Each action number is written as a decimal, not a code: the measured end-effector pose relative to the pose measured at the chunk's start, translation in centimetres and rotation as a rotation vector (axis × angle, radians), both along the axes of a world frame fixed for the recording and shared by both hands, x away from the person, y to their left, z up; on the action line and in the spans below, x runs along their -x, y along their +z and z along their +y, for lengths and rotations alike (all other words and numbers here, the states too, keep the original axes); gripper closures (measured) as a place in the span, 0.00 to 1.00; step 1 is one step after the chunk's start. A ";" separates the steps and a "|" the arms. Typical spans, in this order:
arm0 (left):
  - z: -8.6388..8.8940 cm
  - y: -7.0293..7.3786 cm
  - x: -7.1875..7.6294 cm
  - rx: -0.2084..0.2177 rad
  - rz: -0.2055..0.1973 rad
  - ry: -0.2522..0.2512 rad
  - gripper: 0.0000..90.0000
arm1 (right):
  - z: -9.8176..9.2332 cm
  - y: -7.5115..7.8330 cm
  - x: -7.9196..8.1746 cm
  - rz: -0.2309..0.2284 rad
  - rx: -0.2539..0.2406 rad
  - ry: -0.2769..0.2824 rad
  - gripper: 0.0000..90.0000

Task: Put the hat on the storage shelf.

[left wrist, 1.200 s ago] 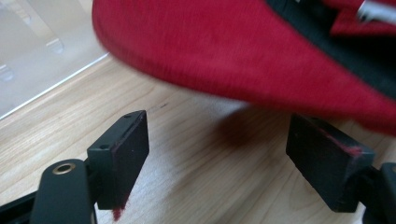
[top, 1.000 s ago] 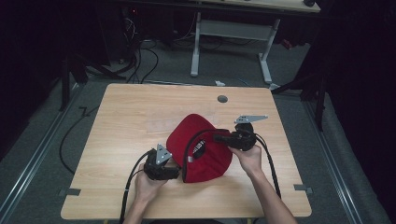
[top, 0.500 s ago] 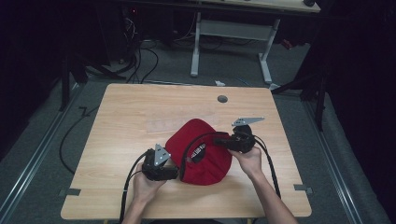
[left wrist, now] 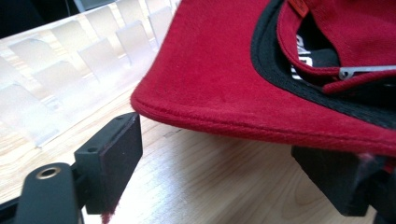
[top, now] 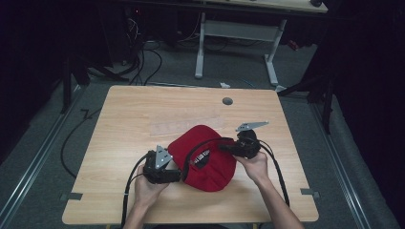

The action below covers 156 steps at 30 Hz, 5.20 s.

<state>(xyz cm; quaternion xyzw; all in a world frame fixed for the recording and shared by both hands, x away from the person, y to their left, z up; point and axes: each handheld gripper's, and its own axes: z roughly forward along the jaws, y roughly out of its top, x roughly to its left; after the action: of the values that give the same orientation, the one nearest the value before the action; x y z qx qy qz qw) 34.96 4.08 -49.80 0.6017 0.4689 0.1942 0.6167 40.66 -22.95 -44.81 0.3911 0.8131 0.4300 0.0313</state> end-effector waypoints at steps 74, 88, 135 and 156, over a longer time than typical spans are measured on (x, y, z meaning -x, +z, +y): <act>-0.1 0.9 1.7 -0.159 -0.044 -0.245 0.65 | 0.4 -1.6 -1.3 0.122 -0.076 0.076 0.91; -0.7 2.9 2.5 -0.103 -0.028 -0.348 0.90 | -0.3 -1.0 -1.6 0.063 -0.156 0.021 0.76; 7.3 6.7 -2.2 0.218 0.037 -0.018 0.95 | -4.2 -7.9 0.6 -0.107 0.213 -0.301 0.47; 9.6 9.7 -6.2 0.319 -0.022 0.093 0.95 | -3.6 -8.3 0.8 -0.151 0.269 -0.292 0.42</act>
<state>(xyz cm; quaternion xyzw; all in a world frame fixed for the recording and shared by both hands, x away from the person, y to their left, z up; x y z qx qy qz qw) 41.13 13.67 -40.13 0.4716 0.5143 0.1520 0.7000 39.89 -26.55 -53.12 0.4636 0.7933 0.3366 0.2061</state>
